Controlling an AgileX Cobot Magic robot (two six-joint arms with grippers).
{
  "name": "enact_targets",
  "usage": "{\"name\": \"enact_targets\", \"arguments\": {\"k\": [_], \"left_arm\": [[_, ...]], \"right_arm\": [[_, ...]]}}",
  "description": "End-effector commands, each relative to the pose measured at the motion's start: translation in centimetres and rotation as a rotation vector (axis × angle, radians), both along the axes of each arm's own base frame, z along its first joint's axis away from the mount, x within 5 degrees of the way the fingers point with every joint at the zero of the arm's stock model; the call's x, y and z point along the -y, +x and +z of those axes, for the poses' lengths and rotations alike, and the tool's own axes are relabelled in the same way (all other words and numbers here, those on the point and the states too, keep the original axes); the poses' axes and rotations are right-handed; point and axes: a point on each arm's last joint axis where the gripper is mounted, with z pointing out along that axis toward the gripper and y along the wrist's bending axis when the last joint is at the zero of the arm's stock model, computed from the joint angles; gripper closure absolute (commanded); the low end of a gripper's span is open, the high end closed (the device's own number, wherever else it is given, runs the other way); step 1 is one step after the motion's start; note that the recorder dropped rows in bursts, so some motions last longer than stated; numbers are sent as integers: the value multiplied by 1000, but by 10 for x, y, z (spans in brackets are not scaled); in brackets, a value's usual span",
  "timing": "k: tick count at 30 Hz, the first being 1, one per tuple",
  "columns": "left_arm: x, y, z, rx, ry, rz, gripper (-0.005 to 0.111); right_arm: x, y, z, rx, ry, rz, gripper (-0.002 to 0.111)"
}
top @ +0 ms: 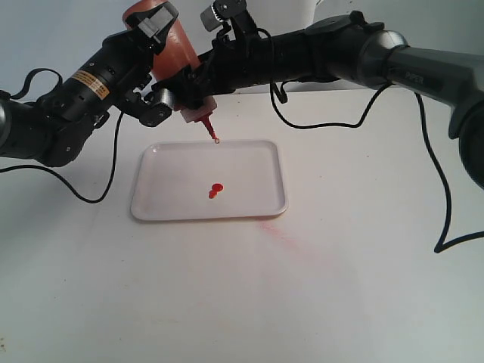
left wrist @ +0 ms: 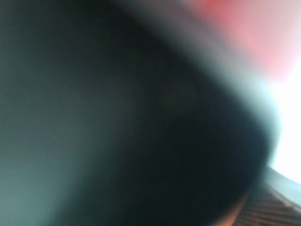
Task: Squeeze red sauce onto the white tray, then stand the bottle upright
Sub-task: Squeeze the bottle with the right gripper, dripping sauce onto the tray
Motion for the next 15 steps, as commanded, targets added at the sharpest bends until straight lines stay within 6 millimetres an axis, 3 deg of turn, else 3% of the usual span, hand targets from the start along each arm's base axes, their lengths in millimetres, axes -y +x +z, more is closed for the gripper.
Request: {"name": "enact_targets", "arguments": {"k": [1,5,15], "left_arm": [[1,0,11,43,-50,-2,107],[1,0,11,43,-50,-2,107],[1,0,11,43,-50,-2,107]], "right_arm": [[-1,0,5,8,15,3,43],[0,0,4,12,6,6,106],[0,0,4,1,13,-1,107]]}}
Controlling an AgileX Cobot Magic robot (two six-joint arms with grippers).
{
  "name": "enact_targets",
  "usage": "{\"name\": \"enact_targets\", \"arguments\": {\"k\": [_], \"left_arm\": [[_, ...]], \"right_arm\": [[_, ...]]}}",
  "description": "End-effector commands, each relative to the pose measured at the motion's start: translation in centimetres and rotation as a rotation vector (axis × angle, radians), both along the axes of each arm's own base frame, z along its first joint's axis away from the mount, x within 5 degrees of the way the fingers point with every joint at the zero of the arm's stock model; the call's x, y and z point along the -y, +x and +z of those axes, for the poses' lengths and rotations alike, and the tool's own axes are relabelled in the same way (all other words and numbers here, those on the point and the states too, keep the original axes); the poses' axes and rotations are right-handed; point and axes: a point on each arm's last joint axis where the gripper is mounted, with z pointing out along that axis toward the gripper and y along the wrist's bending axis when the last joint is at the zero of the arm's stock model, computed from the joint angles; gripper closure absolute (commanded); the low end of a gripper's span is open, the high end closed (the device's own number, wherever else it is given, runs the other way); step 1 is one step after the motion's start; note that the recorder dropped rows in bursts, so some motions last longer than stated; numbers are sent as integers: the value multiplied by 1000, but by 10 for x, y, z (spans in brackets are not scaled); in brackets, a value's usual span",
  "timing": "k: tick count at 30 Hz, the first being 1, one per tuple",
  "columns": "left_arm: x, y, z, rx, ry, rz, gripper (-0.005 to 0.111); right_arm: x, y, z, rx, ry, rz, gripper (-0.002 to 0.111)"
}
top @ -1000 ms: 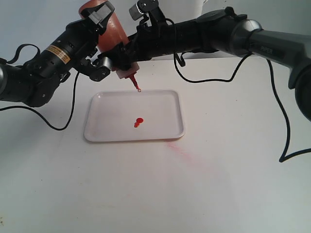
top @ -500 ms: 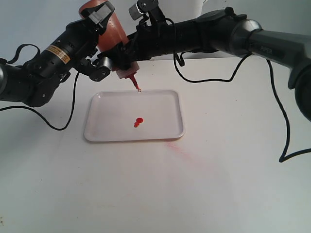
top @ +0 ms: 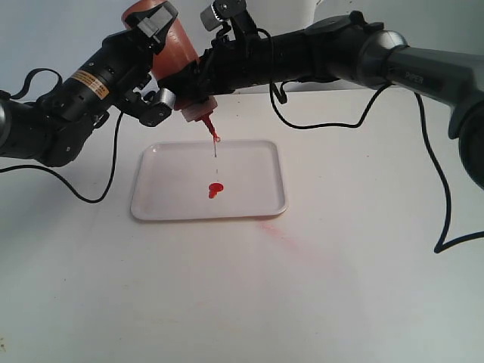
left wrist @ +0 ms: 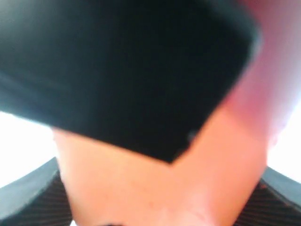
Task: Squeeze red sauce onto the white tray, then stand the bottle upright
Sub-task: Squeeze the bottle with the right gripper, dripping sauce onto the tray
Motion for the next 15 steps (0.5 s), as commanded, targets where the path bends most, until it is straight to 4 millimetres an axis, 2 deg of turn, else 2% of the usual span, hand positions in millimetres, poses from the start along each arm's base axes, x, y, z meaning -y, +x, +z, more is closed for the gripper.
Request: {"name": "enact_targets", "arguments": {"k": [1,3,5,7,8,9,10,15], "left_arm": [[1,-1,11,43,-49,-4,107],[1,-1,11,43,-49,-4,107],[1,-1,11,43,-49,-4,107],[1,-1,11,43,-49,-4,107],[1,-1,11,43,-49,-4,107],[1,-1,11,43,-49,-4,107],[1,-1,11,43,-49,-4,107],[1,0,11,41,-56,4,107]], "right_arm": [[0,0,4,-1,13,-4,106],[0,0,4,-13,17,-8,98],[0,0,4,-16,18,-8,81],[0,0,4,-31,23,-11,47],[0,0,4,-39,26,-14,36],[0,0,4,-46,28,-17,16],[0,0,4,-46,28,-17,5],[4,-2,9,-22,-13,11,5]]}}
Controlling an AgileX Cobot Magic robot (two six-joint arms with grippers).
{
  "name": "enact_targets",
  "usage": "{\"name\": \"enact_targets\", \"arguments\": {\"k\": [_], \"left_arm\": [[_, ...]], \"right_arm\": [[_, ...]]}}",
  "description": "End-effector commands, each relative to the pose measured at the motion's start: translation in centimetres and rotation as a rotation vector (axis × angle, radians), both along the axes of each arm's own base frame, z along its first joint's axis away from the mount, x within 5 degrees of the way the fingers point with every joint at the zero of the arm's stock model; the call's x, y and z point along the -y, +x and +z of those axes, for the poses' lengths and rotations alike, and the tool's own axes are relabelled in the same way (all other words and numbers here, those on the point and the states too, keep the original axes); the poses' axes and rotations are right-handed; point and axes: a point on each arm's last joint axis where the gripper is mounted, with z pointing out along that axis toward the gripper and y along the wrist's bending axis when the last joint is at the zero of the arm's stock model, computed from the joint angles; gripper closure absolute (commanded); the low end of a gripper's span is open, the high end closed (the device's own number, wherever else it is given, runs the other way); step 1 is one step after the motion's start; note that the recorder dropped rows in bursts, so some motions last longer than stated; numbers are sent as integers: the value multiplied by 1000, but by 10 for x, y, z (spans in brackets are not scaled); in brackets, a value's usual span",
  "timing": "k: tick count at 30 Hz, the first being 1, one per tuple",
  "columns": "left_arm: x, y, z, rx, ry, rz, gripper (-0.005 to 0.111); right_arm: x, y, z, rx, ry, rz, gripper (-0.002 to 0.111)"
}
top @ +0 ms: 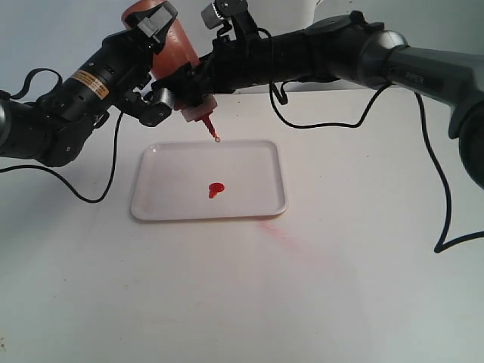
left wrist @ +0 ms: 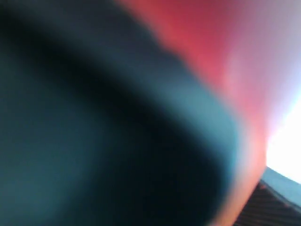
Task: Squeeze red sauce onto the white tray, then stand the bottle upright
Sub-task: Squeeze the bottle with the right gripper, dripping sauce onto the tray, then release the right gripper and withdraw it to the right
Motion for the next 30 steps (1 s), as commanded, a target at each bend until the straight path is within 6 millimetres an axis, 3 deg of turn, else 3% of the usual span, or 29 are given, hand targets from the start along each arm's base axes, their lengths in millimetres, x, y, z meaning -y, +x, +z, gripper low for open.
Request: {"name": "enact_targets", "arguments": {"k": [1,9,14,17,21,26,30], "left_arm": [[0,0,11,40,-61,10,107],[-12,5,13,18,-171,133,107],[-15,3,1,-85,-210,147,107],[-17,-1,-7,-134,-257,156,107],[-22,-5,-13,-181,-394,169,107],[-37,-13,-24,-296,-811,221,107],[-44,-26,-40,-411,-1058,189,107]], "right_arm": [[6,-3,11,26,-28,33,6],[24,-8,33,44,-96,76,13],[44,-12,42,4,-129,133,22],[63,-13,42,-92,-162,147,38],[101,-8,32,-220,-255,113,67],[150,4,24,-309,-304,-23,108],[171,3,6,-418,-194,-68,108]]}}
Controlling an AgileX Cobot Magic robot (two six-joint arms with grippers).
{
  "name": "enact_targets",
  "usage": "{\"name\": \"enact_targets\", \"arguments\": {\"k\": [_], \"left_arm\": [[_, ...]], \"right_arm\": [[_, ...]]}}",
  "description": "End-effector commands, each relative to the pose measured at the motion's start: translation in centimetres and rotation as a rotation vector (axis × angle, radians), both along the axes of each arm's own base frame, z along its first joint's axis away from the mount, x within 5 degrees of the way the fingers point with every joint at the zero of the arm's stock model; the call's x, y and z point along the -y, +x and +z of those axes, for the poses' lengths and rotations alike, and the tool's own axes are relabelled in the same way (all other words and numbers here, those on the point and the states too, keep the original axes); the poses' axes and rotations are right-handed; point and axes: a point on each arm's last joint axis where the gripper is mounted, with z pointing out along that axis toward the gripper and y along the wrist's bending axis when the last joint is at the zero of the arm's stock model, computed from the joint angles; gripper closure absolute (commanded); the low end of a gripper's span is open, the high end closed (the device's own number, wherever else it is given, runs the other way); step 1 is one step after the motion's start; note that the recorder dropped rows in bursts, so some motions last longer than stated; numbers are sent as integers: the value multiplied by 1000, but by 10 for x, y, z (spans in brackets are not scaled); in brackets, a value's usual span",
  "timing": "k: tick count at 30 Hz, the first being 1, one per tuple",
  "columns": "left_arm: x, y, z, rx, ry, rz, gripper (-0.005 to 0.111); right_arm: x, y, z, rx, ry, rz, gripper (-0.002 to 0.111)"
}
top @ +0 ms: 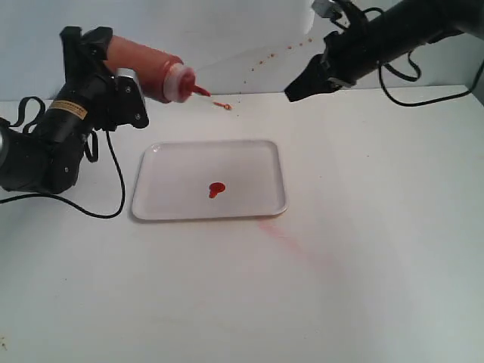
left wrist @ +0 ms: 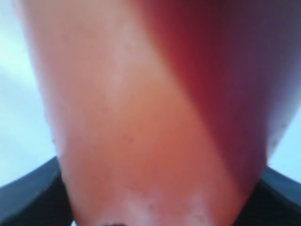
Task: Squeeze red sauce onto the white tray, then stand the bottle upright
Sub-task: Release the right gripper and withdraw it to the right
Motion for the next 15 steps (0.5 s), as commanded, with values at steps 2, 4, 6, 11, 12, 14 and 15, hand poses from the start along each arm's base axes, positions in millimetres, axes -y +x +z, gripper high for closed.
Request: {"name": "enact_targets", "arguments": {"k": [2,4,6,11,12,14,15], "left_arm": [[-7,-17,-10,-46,-401,-20,107],[-9,-21,-13,-59,-515,-20,107],[-10,-24,-16,-76,-606,-28,107],[-10,-34,-15,-131,-965,-68,107],[-10,-37,-13,-146,-1015,-90,107],[-8,-48,-9,-186,-1083,-132,107],[-7,-54,-7,-203,-1110,-146,107]], "right_arm": [[18,-11,-28,-113,101,-35,108],[17,-21,-48,-138,103,5,108],[15,-32,-66,-173,132,23,108],[10,-58,-90,-134,281,38,108],[10,-61,-91,-115,292,38,108],[11,-72,-89,-54,282,54,108],[11,-76,-86,-24,275,64,108]]}}
